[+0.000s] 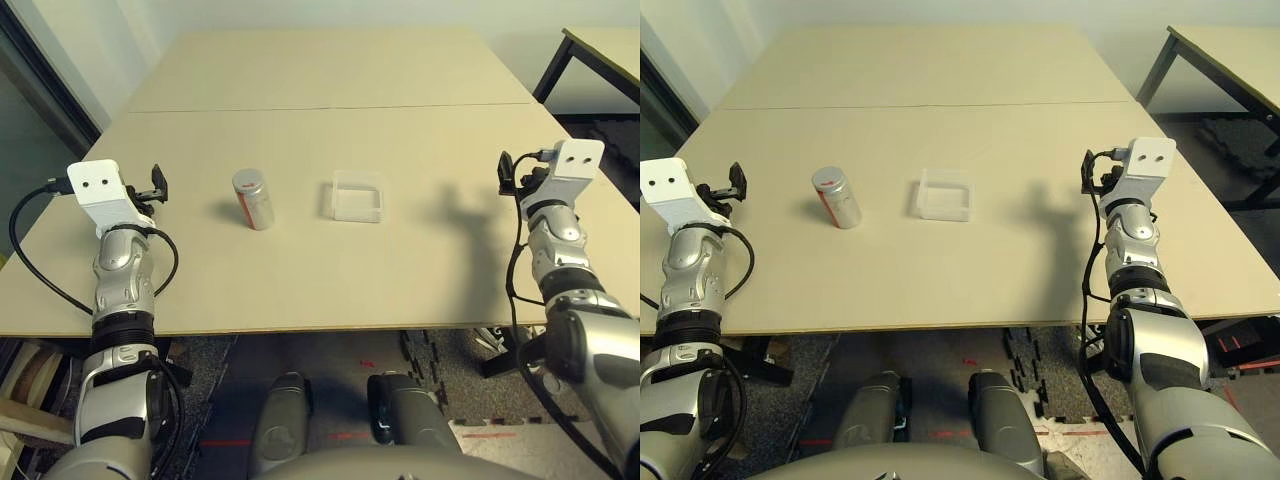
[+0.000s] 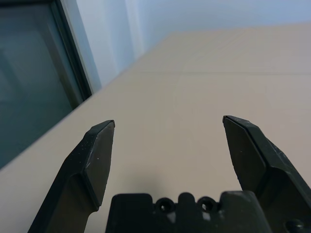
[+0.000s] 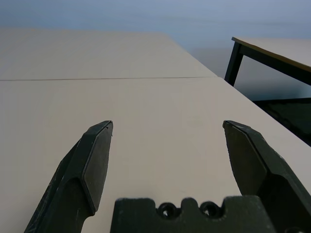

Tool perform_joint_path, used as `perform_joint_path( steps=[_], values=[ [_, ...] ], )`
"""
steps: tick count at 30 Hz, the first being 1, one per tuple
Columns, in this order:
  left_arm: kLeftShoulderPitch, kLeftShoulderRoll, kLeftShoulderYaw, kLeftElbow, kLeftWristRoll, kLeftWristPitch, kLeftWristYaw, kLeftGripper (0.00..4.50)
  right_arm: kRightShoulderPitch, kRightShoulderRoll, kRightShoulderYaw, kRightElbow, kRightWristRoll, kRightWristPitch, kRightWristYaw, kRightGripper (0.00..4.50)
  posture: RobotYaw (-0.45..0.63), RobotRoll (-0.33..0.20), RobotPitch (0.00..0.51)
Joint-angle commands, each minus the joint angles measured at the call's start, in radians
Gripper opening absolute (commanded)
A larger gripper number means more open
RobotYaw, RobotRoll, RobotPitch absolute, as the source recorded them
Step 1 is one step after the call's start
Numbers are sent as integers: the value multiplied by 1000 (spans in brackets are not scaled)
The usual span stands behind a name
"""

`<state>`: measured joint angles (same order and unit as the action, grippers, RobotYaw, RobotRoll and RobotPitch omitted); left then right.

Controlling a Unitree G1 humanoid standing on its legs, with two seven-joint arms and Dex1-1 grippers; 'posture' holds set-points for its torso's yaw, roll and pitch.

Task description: Pour the medicine from the bottle into the box.

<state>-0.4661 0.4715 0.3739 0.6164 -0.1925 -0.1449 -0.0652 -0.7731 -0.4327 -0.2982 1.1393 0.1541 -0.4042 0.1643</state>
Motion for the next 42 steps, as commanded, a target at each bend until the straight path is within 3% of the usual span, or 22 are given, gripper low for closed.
perform_joint_path(
  steps=[1, 18, 28, 34, 42],
  values=[
    [-17, -2, -2, 31, 4, -16, -8, 4468, -3, -3, -15, -14, 15, -3, 9, 4500, -1, 0, 68],
    [95, 111, 51, -138, -188, 87, -418, 4468, 19, -27, 13, -106, 34, 40, 212, 4500, 13, 0, 92],
    [196, 160, 29, -279, -304, 257, -671, 4468, 10, -25, 85, -145, 36, 136, 520, 4500, 16, 0, 115],
    [221, 191, -30, -298, -303, 326, -823, 4468, -9, -25, 119, -141, 22, 143, 612, 4500, 0, 0, 112],
    [211, 237, -105, -273, -278, 360, -978, 4468, -22, -36, 173, -216, 51, 238, 888, 4500, -26, 0, 114]
  ],
)
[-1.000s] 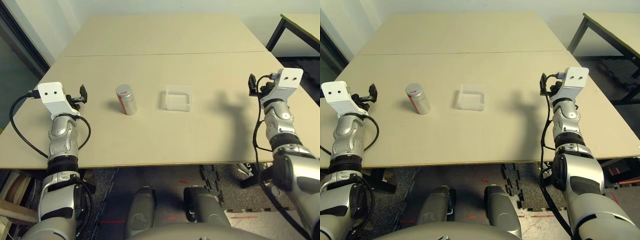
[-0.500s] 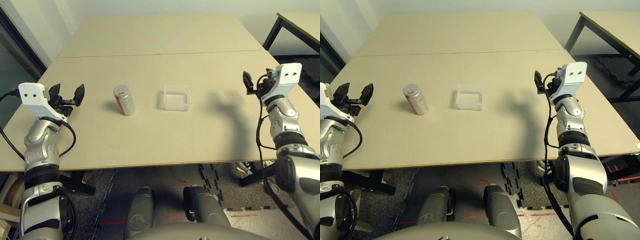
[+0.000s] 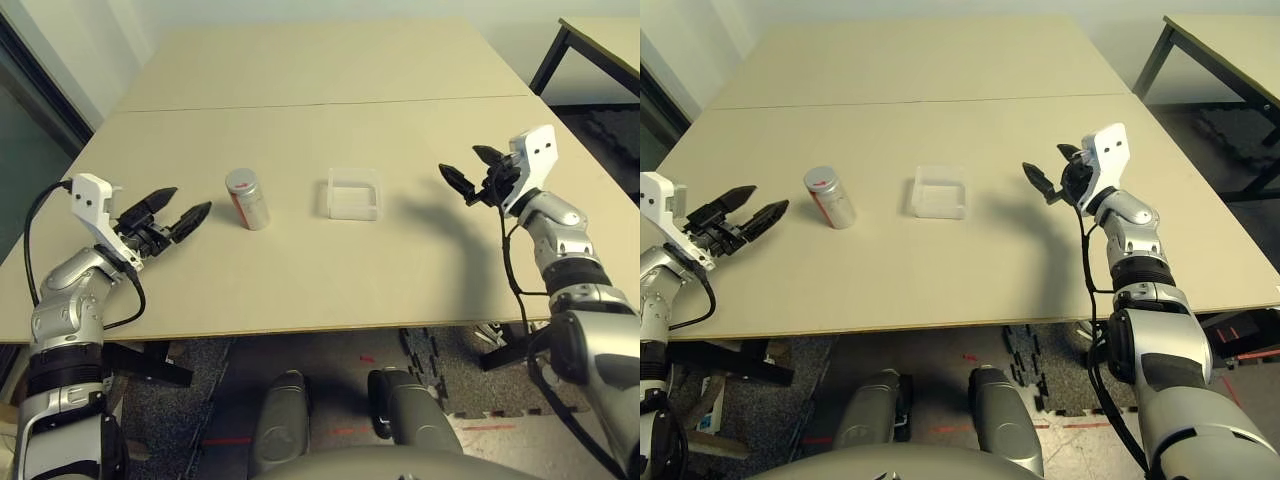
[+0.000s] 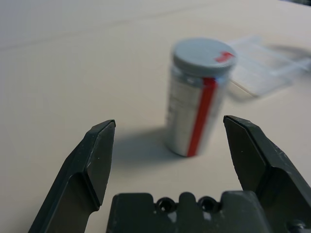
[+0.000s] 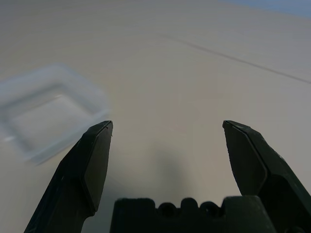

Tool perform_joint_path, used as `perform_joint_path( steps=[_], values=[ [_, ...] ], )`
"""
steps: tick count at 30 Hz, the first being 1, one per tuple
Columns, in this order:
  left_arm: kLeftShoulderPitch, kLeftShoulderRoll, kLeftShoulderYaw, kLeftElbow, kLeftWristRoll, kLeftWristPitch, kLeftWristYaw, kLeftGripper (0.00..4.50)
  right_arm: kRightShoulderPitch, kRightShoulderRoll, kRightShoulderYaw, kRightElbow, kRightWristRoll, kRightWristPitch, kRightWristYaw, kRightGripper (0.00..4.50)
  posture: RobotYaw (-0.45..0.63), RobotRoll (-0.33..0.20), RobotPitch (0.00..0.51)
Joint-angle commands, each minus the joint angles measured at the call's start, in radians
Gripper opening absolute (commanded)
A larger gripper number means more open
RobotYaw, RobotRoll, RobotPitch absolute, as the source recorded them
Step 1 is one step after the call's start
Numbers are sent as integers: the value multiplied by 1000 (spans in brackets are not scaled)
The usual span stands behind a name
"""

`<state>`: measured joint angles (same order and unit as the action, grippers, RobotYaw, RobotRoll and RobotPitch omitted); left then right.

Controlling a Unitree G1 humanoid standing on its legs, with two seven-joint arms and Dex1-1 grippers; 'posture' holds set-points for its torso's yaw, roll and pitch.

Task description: Pour the medicine from the bottle into the box.

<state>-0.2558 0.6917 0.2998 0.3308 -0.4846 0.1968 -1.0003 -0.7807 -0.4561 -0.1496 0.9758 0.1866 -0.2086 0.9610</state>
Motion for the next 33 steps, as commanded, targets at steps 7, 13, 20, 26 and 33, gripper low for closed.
perform_joint_path(
  steps=[7, 13, 20, 26, 33],
  values=[
    [-5, 0, -80, 37, 51, -11, -88, 4468, -4, -18, 32, -202, 63, 155, 186, 4500, -44, 0, 121],
    [-49, -51, -94, 117, 95, -110, -46, 4468, 33, -21, 43, -274, 64, 212, 199, 4500, -53, 0, 124],
    [-118, -108, -100, 215, 133, -209, -6, 4468, 59, -26, 46, -311, 64, 234, 191, 4500, -80, 0, 119],
    [-188, -145, -114, 311, 164, -276, -2, 4468, 86, -37, 45, -353, 72, 262, 190, 4500, -99, 0, 119],
    [-292, -198, -143, 476, 203, -345, -8, 4468, 109, -49, 59, -412, 75, 299, 193, 4500, -137, 0, 111]
  ],
)
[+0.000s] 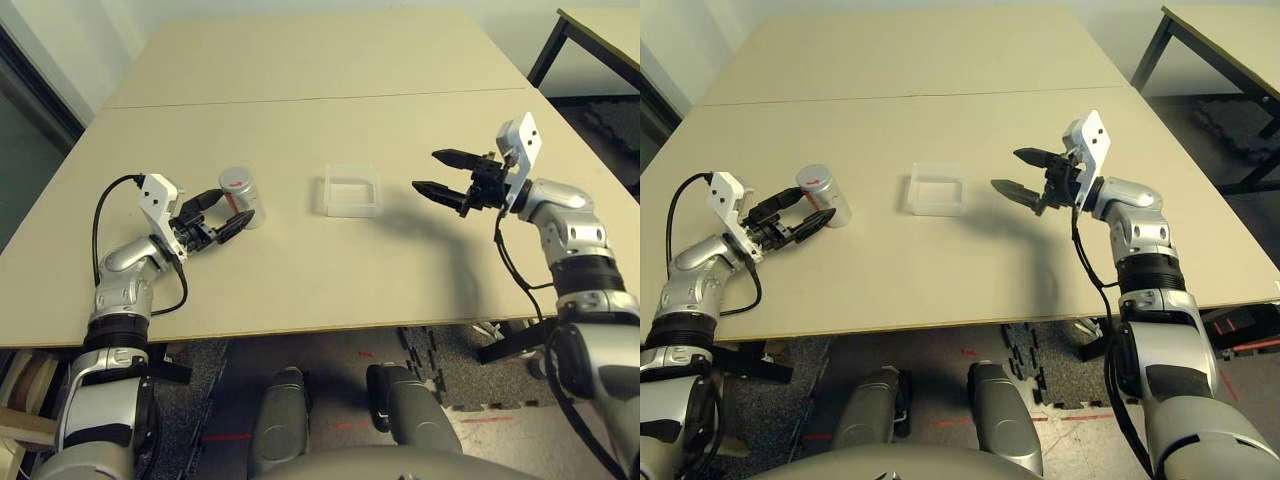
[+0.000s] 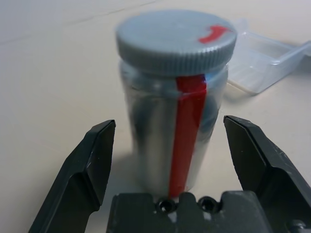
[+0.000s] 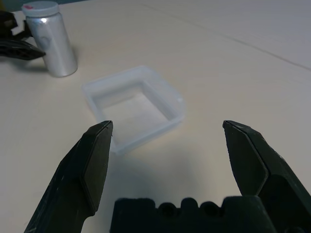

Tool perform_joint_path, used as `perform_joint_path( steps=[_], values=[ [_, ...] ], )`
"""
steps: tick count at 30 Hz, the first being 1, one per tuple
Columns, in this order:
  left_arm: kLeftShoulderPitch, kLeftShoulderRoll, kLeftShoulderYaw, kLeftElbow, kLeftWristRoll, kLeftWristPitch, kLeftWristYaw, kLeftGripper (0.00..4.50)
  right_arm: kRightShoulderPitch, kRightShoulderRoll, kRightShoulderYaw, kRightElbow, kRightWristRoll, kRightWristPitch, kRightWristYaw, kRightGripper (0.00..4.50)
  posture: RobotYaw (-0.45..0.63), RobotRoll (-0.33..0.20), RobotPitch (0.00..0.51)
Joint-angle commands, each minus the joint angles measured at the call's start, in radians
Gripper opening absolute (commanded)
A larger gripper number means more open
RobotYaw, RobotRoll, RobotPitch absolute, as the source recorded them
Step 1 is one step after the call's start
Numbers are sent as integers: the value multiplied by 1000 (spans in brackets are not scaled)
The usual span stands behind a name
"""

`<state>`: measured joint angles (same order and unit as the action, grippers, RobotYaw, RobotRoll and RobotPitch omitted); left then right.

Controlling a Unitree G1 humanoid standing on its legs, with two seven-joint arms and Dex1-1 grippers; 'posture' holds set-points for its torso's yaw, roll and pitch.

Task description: Pour the medicine from the bottle into the box.

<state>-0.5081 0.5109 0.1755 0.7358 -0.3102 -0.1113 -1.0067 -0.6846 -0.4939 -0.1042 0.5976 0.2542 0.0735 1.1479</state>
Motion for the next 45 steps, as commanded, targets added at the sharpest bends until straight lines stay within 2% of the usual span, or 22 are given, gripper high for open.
perform_joint_path(
  steps=[1, 9, 14, 15, 21, 27, 34, 45],
  values=[
    [-60, -26, -24, 101, 37, -50, -4, 4468, 14, -14, 15, -42, 9, 23, 5, 4500, -137, 0, 111],
    [-171, -57, -29, 284, 82, -138, 3, 4468, 42, -35, 15, -102, 20, 58, 0, 4500, -174, 0, 102],
    [-192, -53, -25, 313, 78, -138, -25, 2775, 54, -43, 16, -131, 27, 77, -5, 4500, -171, 0, 100],
    [-191, -46, -30, 308, 81, -137, -38, 2654, 54, -45, 18, -137, 28, 82, -3, 4500, -171, 0, 100],
    [-172, -10, -47, 222, 68, -83, -143, 2654, 30, -29, 52, -176, 35, 149, 3, 4500, -128, 0, 104],
    [-104, 0, -80, -15, 28, 57, -248, 2654, -21, 10, 132, -290, 66, 342, 16, 4500, -84, 0, 111],
    [-48, -28, -126, -245, -8, 189, -271, 2654, -108, 65, 219, -397, 162, 517, 106, 4500, -57, 0, 114],
    [-95, -79, -195, -267, -6, 219, -303, 2654, -194, 238, 262, -333, 151, 459, 55, 4500, -64, 0, 113]
  ],
)
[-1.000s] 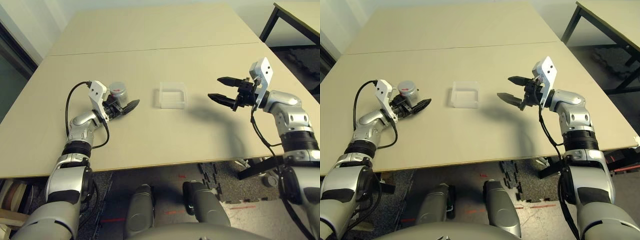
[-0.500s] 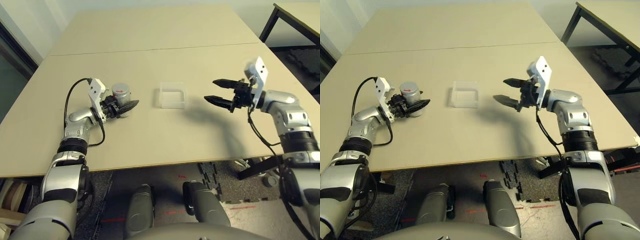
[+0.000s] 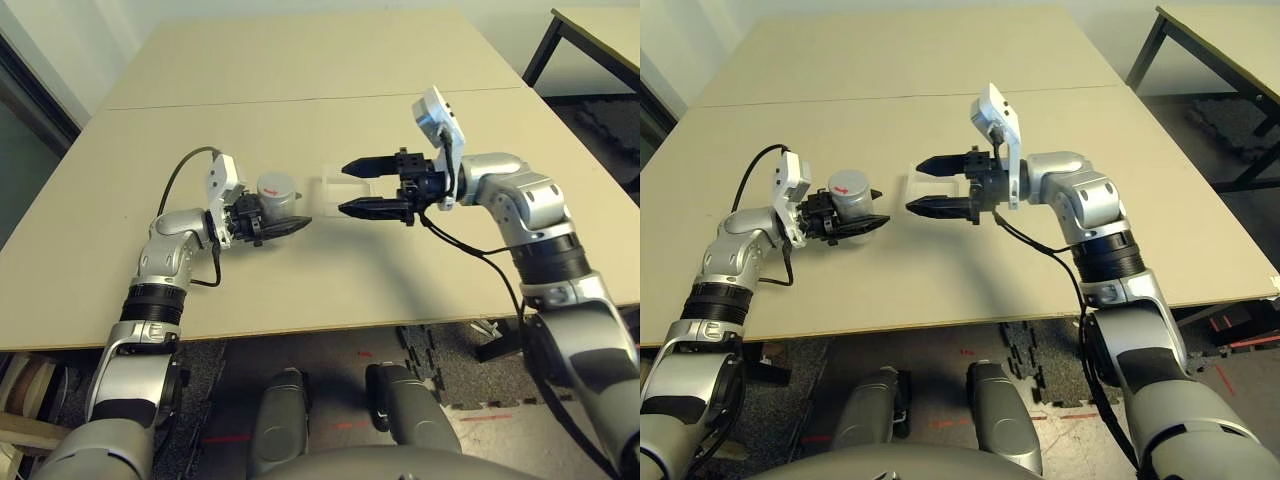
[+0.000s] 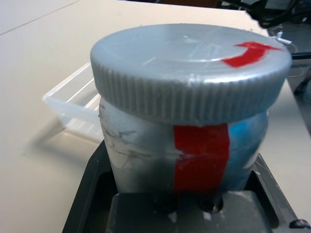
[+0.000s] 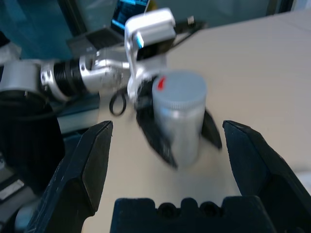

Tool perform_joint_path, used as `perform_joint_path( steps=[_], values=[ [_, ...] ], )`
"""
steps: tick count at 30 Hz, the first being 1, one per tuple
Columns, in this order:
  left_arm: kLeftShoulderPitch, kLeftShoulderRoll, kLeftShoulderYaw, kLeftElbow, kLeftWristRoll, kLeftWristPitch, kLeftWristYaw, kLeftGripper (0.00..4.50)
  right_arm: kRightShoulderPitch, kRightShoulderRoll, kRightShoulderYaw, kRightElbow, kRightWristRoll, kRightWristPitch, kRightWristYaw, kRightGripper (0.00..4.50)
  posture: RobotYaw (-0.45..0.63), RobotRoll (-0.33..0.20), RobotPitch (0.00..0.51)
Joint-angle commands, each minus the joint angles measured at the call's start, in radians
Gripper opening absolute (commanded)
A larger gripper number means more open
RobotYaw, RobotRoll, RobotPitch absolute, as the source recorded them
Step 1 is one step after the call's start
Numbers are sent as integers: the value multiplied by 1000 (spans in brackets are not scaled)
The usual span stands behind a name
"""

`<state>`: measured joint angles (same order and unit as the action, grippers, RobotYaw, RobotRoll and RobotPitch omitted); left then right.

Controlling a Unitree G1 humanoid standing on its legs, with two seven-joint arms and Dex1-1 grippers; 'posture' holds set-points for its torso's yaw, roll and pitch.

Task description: Pour the medicine from the bottle into the box.

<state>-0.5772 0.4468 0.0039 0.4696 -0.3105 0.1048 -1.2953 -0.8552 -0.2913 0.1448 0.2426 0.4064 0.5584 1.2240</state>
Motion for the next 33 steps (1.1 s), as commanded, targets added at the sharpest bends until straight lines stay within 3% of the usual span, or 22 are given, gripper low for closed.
perform_joint_path(
  steps=[1, 9, 21, 27, 33],
  values=[
    [-32, -21, -27, 3, -6, 3, -14, 2654, -27, 50, 14, 32, -5, -33, -28, 4500, -66, 0, 113],
    [-52, -55, -42, 5, -8, 1, -18, 2654, -11, 121, 29, 70, -36, -82, -79, 4500, -77, 0, 117],
    [-69, -70, -39, -1, -14, 12, -18, 2654, 20, 122, 39, 86, -54, -108, -105, 4500, -81, 0, 123],
    [-66, -74, -39, -11, -17, 24, -25, 2654, 18, 117, 38, 89, -45, -102, -100, 2724, -80, 0, 125],
    [-57, -76, -42, -52, -45, 75, -53, 2654, 11, 97, 30, 85, -2, -91, -23, 2725, -73, 0, 123]
  ],
)
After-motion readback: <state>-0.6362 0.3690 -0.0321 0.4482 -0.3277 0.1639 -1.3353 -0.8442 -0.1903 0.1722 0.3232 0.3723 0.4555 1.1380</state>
